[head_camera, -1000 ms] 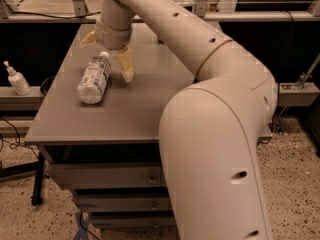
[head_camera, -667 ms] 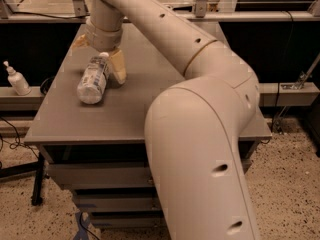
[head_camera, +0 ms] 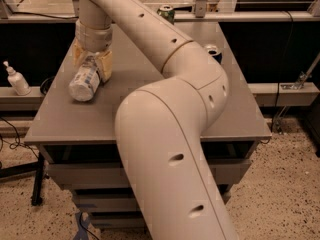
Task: Place blue plastic bottle upright
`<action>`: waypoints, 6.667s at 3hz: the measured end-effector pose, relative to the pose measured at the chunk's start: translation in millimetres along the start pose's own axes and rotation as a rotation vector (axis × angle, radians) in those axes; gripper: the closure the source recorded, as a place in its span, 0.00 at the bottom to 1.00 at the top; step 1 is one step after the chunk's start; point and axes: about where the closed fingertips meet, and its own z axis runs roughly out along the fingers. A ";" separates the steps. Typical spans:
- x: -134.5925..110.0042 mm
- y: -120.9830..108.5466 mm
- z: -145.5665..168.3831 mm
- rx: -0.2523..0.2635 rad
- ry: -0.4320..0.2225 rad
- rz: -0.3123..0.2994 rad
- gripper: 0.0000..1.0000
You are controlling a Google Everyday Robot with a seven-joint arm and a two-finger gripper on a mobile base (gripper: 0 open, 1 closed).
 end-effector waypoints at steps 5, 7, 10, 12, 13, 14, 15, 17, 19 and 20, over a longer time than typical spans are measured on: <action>-14.2 -33.5 -61.8 0.171 -0.004 -0.187 1.00; -21.2 -54.9 -92.4 0.262 0.153 -0.356 1.00; -37.0 -16.1 -113.6 0.523 0.426 -0.756 1.00; -36.6 -24.8 -128.0 0.566 0.512 -0.853 1.00; -38.7 -27.1 -126.0 0.578 0.563 -0.950 1.00; -38.2 -35.8 -133.6 0.677 0.621 -1.058 1.00; -34.8 -42.2 -144.1 0.809 0.653 -1.133 1.00; -21.2 -34.2 -138.4 0.902 0.747 -1.346 1.00; -15.9 -25.7 -118.4 0.790 0.858 -1.464 1.00; -25.2 -33.1 -125.4 0.795 0.854 -1.562 1.00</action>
Offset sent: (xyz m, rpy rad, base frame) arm -0.0078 -0.0273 0.0365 -0.1171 0.0618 0.1138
